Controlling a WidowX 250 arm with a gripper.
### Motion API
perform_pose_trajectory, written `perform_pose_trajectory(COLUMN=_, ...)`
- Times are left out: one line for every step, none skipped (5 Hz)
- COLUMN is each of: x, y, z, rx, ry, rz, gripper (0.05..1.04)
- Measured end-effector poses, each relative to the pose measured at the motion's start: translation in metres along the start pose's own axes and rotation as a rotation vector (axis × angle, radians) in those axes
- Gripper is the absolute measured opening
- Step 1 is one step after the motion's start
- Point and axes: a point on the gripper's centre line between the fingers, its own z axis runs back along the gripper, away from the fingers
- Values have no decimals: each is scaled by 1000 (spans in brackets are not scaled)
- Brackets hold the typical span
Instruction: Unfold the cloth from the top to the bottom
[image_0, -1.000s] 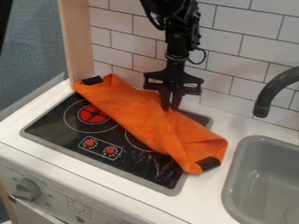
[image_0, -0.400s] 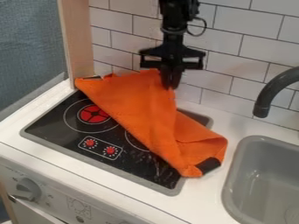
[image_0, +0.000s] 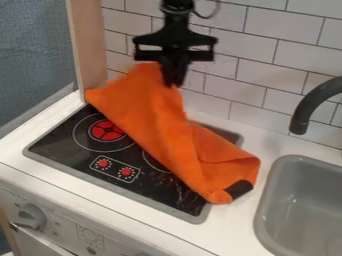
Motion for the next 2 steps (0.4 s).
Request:
perform_pose_trajectory(x=-11, y=30, z=6, rx=39, ry=14, rz=61, gripper=50)
perform_pose_trajectory(x=-25, y=59, z=5, rx=100, ry=61, rz=127, gripper=50)
